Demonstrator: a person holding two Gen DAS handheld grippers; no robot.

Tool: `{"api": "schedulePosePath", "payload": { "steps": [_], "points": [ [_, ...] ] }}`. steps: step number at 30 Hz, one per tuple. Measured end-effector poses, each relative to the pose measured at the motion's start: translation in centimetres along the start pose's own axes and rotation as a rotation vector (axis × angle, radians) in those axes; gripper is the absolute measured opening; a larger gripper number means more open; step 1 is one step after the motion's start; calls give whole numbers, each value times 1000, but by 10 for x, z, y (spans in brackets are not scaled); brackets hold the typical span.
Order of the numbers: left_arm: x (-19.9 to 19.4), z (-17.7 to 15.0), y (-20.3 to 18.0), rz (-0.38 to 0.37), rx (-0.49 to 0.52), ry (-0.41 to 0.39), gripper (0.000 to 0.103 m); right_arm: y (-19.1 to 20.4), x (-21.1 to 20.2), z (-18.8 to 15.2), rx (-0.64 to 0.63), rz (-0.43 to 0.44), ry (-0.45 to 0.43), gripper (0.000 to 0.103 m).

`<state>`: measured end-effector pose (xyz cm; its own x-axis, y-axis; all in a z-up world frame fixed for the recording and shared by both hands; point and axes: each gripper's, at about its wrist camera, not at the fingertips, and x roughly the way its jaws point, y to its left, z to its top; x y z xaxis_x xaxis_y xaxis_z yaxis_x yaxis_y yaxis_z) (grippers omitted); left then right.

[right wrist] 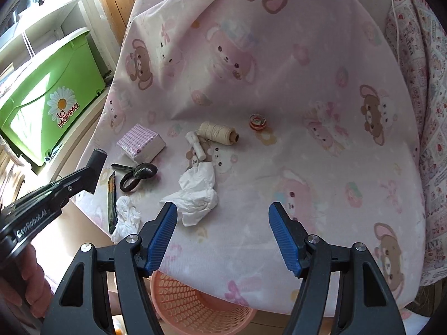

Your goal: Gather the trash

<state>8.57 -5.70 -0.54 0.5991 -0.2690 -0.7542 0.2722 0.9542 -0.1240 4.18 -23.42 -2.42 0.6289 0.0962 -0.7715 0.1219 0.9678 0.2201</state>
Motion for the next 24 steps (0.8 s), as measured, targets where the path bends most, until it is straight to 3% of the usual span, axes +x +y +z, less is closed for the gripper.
{"api": "schedulePosePath", "payload": {
  "steps": [12,15,17,19,24],
  "points": [
    [-2,-5,23,6,-56,11,6,25,31,5,-14,-33,28,70],
    [-5,-5,22,12,-53,2,6,27,35,4,-17,-33,34,55],
    [-6,-5,22,11,-52,0,6,27,38,4,-18,-48,34,32],
    [-6,-5,22,11,-51,-1,6,25,36,4,-2,-56,13,20],
    [-9,-4,20,13,-46,-10,6,21,21,7,2,-50,-47,16]
  ]
}}
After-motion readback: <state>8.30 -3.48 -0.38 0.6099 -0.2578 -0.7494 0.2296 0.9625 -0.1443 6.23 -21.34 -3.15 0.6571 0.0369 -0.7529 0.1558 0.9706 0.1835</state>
